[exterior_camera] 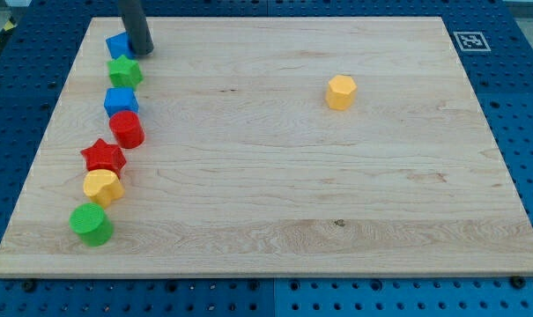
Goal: Adjust the red circle and blue cube in a vertical line of the blocks
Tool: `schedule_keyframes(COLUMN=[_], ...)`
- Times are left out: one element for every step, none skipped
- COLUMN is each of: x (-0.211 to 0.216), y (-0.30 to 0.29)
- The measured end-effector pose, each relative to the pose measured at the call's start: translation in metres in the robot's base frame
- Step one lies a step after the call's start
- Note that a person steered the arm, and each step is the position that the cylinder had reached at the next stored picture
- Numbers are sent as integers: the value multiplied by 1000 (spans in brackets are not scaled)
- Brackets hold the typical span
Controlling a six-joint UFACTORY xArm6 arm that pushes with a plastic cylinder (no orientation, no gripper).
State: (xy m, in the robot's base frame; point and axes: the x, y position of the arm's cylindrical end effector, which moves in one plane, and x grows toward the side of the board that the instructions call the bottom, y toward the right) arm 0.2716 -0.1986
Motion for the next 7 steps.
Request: schedule_keyframes(x=[0,0,-3,-4,-4,-4,-4], y=[0,7,50,106,148,149,149])
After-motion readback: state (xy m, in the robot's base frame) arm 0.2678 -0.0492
